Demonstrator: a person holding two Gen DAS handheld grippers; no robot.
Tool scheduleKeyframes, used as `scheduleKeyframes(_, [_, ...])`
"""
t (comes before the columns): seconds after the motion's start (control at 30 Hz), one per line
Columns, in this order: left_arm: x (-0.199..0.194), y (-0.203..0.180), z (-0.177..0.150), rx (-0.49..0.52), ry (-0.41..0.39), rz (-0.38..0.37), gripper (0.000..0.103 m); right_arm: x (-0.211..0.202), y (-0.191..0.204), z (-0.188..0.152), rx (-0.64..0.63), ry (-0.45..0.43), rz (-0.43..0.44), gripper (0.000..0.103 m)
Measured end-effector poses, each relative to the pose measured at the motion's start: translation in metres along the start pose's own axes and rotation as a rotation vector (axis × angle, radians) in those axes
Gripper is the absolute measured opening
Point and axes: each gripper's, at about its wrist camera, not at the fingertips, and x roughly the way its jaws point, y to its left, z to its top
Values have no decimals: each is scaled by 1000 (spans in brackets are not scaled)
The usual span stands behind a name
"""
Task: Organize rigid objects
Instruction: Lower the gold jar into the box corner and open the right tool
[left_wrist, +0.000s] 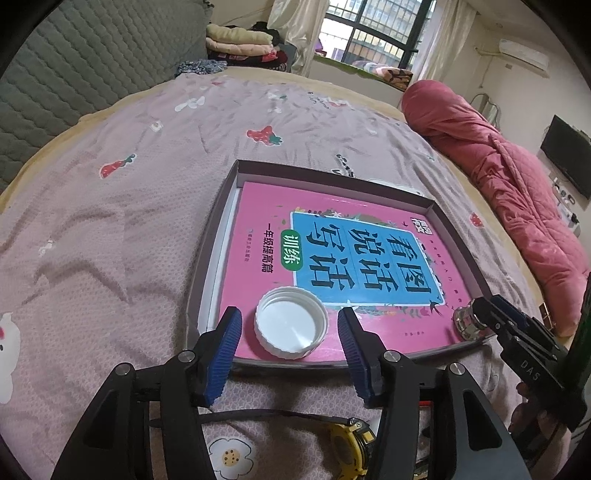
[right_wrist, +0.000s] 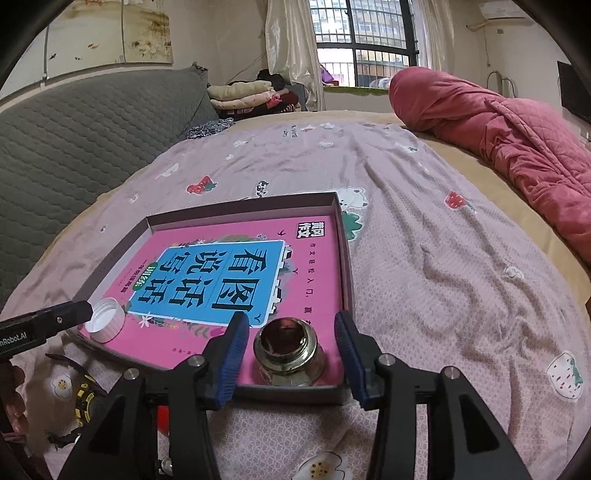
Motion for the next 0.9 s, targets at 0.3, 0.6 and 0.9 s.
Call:
scheduleKeyframes(0.3, [-7, -6, -3, 9, -2, 20, 62, -4, -2, 1, 12, -16, 1, 48])
scheduleKeyframes(0.6, [-14, -10, -8, 13, 4, 28, 65, -10, 1, 2, -7, -29, 13, 48])
scheduleKeyframes(0.9, [-22, -15, -15, 22, 14, 37, 65, -17, -4, 2, -8, -38, 14, 48])
